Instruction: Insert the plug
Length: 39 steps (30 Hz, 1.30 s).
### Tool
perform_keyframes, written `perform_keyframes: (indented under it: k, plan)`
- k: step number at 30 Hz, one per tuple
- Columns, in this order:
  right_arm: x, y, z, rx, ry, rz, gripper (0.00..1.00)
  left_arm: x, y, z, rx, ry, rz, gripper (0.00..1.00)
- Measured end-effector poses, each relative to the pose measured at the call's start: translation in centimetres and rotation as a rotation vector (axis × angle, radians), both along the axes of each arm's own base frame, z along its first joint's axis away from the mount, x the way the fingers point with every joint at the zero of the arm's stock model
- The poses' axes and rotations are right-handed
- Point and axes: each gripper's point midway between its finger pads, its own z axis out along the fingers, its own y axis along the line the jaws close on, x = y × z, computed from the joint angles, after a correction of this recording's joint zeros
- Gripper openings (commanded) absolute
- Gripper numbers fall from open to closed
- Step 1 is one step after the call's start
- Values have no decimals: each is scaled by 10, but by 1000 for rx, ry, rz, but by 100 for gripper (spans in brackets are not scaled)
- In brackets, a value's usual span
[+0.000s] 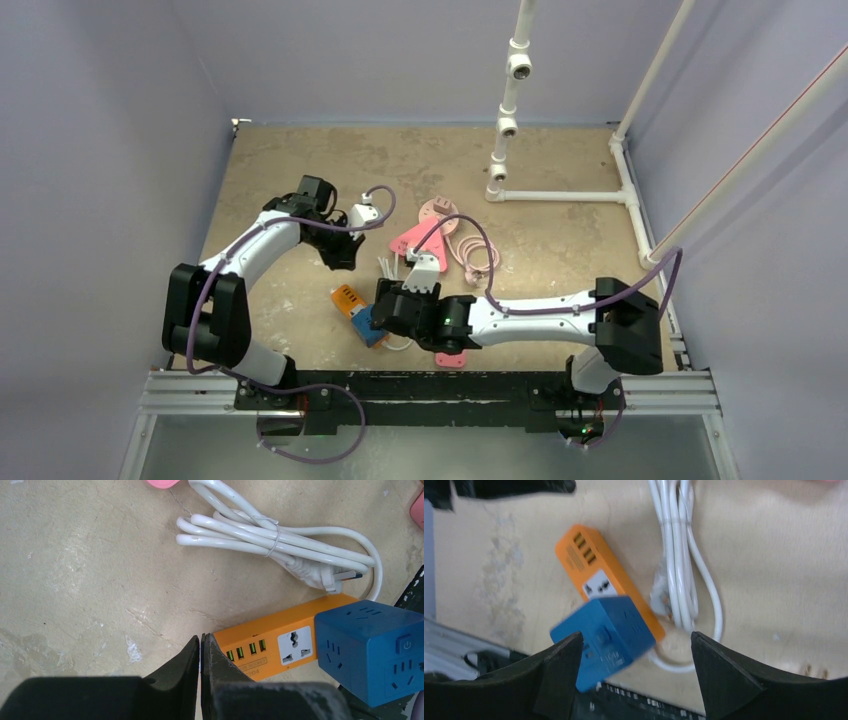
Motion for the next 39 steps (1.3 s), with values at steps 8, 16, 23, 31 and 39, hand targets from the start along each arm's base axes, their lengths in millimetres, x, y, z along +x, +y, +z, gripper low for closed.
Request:
perform_keyframes:
  k: [8, 16, 23, 31, 39]
  plan:
    - [-56, -30, 12, 100, 279, 58, 83, -4, -3, 12, -27, -35, -49, 7]
    - [-89, -67, -53, -26, 501, -23, 99, 8, -9, 32, -65, -78, -61, 10]
    - [-93, -71, -93, -115, 570, -129, 99, 5, -5, 32, -59, -71, -77, 11]
    - [-88, -79, -86, -88, 558, -178, 99, 12, -5, 41, -70, -89, -78, 12]
    - [-9, -7, 72, 215, 178, -71, 99, 32, -3, 57, -95, -119, -10, 93]
